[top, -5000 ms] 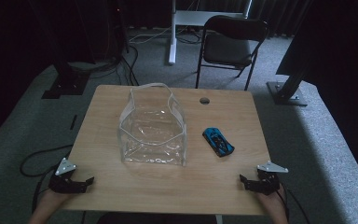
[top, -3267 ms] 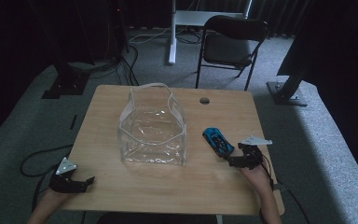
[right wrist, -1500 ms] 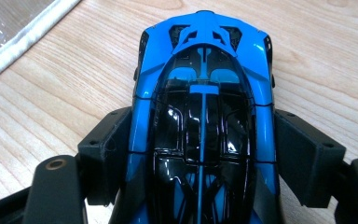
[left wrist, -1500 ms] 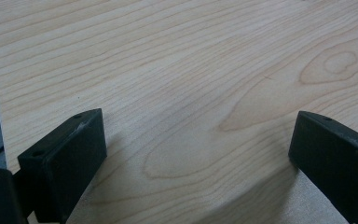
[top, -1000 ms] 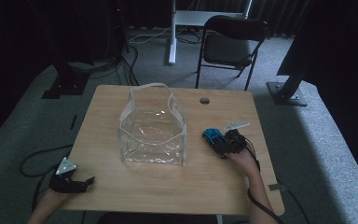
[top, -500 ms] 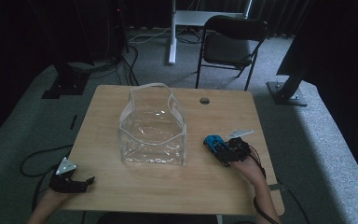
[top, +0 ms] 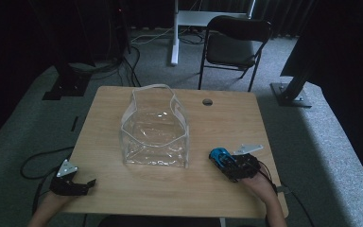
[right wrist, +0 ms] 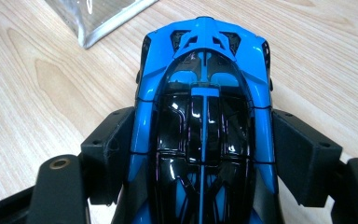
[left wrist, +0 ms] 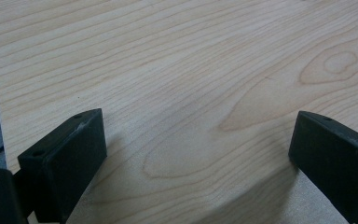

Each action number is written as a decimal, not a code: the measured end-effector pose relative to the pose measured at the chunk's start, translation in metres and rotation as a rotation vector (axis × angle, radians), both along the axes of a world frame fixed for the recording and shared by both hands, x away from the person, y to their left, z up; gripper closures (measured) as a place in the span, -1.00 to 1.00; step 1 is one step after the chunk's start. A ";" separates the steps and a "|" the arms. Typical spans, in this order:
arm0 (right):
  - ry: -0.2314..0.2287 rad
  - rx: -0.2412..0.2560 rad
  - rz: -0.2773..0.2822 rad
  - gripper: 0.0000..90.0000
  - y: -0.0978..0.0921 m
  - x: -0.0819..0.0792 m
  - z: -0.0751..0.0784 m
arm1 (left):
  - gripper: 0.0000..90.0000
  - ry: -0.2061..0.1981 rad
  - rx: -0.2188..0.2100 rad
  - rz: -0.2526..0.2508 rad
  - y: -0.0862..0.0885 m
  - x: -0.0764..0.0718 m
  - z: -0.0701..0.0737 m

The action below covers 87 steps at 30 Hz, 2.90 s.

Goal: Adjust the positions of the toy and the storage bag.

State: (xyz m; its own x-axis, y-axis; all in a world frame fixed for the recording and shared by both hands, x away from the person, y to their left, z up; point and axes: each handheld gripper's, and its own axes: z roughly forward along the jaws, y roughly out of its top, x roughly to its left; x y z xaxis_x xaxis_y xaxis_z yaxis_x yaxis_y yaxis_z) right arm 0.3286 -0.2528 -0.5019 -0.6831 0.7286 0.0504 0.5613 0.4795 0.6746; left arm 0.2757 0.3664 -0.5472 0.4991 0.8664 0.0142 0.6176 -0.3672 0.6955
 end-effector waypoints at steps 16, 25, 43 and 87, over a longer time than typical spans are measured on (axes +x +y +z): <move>0.041 -0.027 0.093 -0.41 0.001 -0.049 -0.009 | -0.90 0.000 0.000 0.001 0.000 0.000 0.000; 0.046 -0.024 0.115 -0.41 0.002 -0.070 -0.009 | -0.90 0.000 0.000 0.001 0.000 0.000 0.000; 0.072 -0.034 0.154 -0.41 0.008 -0.082 -0.027 | -0.90 0.001 0.001 0.002 0.000 0.000 0.000; -0.045 0.134 0.029 -0.70 0.017 -0.044 0.023 | -0.86 -0.014 -0.062 -0.069 -0.032 0.016 0.016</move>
